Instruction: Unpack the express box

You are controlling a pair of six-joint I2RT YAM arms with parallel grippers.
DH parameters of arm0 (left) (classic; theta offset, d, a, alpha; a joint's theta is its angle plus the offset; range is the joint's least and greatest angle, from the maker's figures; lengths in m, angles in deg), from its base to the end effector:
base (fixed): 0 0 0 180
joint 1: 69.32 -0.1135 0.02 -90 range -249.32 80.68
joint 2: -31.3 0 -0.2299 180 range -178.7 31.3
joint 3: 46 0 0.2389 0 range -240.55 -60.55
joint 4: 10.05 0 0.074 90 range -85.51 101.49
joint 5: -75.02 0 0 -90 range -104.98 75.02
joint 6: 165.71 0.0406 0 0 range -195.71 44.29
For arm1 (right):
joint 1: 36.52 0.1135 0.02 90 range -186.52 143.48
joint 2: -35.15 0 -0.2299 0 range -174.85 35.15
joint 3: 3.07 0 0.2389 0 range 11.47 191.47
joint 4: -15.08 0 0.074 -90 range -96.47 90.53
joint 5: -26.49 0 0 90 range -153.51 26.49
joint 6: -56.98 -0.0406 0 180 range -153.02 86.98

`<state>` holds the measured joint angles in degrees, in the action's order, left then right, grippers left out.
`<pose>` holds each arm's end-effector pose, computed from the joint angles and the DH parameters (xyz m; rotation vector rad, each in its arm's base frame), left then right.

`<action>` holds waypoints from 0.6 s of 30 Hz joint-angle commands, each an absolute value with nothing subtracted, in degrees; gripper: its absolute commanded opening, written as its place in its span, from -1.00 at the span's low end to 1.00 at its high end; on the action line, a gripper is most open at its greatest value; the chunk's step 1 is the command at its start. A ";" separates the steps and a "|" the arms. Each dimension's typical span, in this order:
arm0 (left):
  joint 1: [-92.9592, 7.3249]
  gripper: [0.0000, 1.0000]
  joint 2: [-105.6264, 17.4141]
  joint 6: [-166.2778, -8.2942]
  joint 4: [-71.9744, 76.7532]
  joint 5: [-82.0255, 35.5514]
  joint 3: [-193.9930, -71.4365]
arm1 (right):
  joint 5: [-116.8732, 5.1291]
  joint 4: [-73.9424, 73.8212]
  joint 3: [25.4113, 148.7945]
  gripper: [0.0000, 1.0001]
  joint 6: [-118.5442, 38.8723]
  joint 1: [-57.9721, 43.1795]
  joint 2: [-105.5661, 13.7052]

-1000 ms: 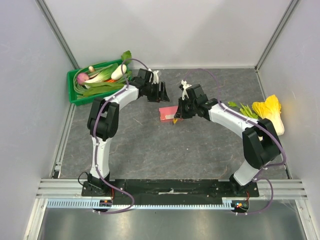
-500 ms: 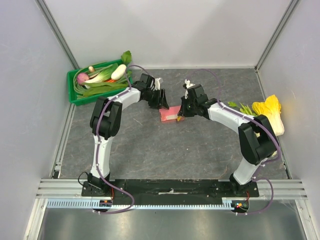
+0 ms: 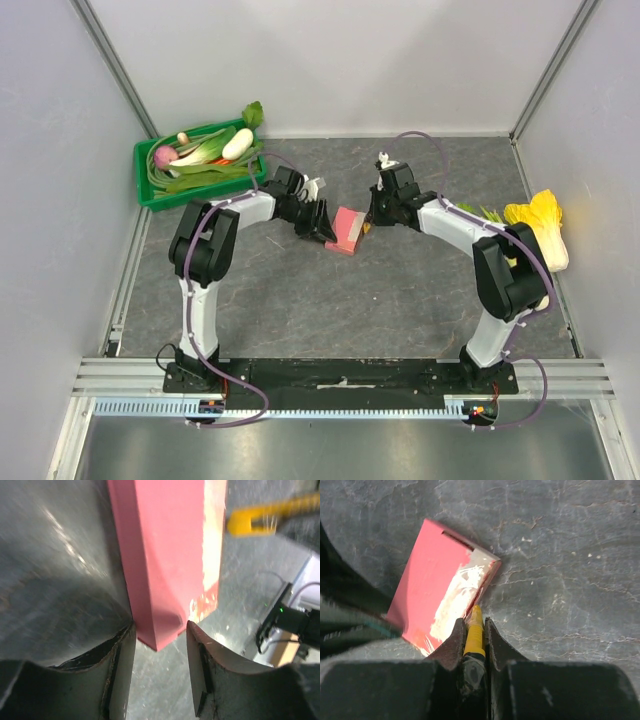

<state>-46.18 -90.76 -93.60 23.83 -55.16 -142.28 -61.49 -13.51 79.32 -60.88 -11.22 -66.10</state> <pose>0.3669 -0.1853 0.1138 0.3850 2.6430 -1.1630 0.3325 0.1587 0.1774 0.0380 2.4521 0.4659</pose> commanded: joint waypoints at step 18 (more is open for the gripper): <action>-47.08 0.12 -89.63 -107.87 14.50 -48.11 -142.63 | -57.89 -8.43 80.20 -1.00 -63.60 -13.67 -66.80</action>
